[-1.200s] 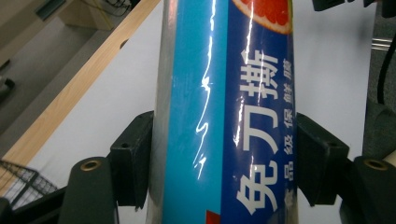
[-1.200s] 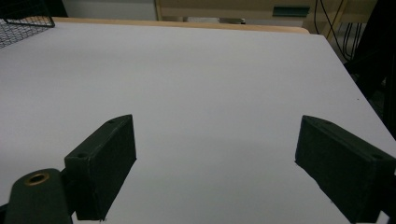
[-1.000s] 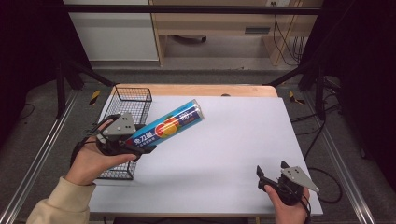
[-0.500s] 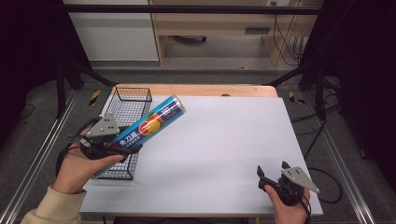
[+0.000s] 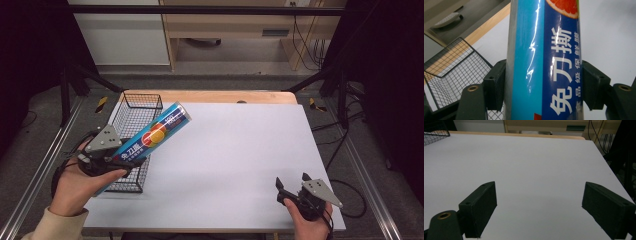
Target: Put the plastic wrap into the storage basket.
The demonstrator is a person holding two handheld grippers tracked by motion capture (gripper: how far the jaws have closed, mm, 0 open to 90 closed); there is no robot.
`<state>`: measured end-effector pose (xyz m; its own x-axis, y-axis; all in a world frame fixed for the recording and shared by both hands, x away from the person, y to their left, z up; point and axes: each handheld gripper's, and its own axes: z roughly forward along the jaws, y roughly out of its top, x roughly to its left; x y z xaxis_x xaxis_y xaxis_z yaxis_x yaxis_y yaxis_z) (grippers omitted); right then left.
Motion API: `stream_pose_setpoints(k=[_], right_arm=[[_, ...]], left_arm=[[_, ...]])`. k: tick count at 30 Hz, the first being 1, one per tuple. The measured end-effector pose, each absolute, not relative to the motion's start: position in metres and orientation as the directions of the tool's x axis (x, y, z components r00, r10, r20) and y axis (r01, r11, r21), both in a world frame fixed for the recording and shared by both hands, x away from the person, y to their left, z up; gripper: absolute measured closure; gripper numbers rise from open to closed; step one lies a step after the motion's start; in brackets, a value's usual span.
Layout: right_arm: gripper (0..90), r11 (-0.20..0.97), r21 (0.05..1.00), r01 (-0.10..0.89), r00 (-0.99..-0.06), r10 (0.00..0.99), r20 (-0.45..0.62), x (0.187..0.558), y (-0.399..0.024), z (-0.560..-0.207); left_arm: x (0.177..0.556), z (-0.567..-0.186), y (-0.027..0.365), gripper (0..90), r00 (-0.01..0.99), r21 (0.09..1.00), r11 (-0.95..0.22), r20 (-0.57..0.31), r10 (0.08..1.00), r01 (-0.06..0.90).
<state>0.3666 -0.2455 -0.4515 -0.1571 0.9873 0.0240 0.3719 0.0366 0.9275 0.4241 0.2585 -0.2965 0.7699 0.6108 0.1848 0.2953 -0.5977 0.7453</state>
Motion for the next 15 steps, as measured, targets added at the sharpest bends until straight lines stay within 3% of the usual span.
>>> stream_pose_setpoints(k=[15], right_arm=[[13.0,0.037,0.930,0.365,-0.151,0.988,0.020,0.366,-0.246,-0.451]], left_arm=[[0.421,-0.300,0.278,31.9,0.725,0.742,-0.576,0.180,0.665,0.344]])
